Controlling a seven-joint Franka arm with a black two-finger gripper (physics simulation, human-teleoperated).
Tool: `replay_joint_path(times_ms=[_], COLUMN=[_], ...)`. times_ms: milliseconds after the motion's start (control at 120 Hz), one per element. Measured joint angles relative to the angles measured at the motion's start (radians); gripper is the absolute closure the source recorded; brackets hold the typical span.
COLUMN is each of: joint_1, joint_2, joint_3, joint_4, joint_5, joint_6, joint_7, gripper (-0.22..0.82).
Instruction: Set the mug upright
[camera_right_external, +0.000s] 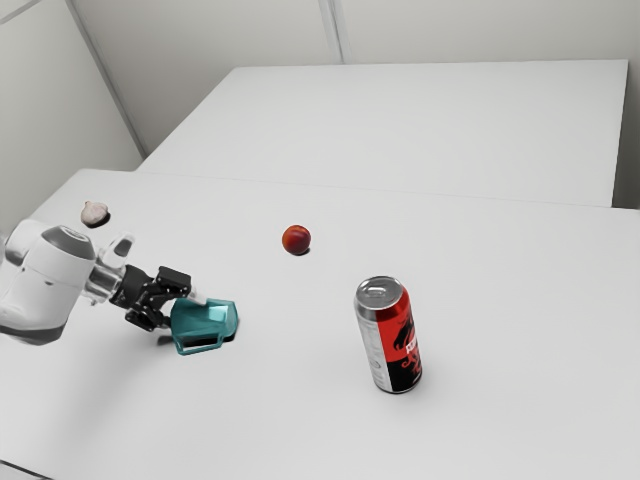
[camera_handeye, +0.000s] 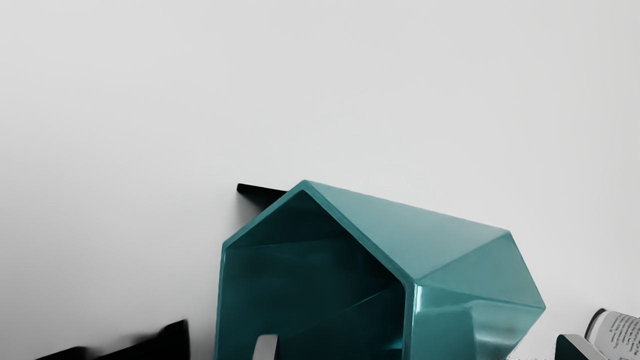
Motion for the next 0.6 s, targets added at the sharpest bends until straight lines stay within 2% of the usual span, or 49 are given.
replay_joint_path(times_ms=[308, 600], joint_1=[-0.009, -0.005], joint_2=[0.007, 0.010], joint_3=[0.000, 0.000], joint_4=[0.000, 0.005], joint_5=[-0.056, -0.065], joint_6=[-0.033, -0.039], joint_7=[0.094, 0.165], gripper=[0.02, 0.34])
